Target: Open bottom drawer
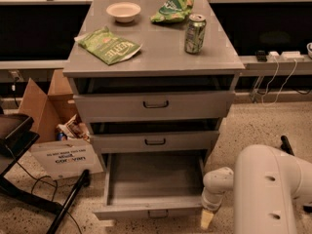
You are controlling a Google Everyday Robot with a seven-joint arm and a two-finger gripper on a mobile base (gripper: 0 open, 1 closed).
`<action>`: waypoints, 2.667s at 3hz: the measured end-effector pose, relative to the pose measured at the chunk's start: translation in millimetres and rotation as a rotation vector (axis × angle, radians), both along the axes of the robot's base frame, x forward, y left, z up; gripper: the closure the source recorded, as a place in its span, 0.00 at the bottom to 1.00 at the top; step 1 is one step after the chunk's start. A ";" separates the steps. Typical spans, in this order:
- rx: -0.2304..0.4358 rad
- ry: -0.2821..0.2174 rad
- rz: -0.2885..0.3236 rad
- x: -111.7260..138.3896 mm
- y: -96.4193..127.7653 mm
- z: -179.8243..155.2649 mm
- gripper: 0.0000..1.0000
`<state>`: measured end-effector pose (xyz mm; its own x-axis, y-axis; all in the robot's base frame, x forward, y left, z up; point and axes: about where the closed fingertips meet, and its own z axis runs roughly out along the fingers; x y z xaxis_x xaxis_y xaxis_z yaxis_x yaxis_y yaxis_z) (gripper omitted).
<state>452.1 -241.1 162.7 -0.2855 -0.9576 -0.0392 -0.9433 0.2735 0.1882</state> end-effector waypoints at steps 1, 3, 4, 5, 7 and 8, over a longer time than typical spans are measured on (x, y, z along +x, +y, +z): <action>0.003 0.001 -0.002 -2.4 0.0 4.3 0.39; -0.004 -0.017 -0.016 -2.7 -8.8 21.9 0.93; -0.053 -0.130 -0.055 -6.8 -42.4 69.5 1.00; -0.084 -0.017 -0.208 -132.2 -65.3 74.8 0.73; -0.084 0.034 -0.191 -162.7 -53.2 73.0 0.19; -0.087 0.003 -0.124 -148.4 -41.4 71.9 0.00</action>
Offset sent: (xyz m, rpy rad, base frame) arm -0.2549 0.0017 0.0481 0.0050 0.1729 -0.0876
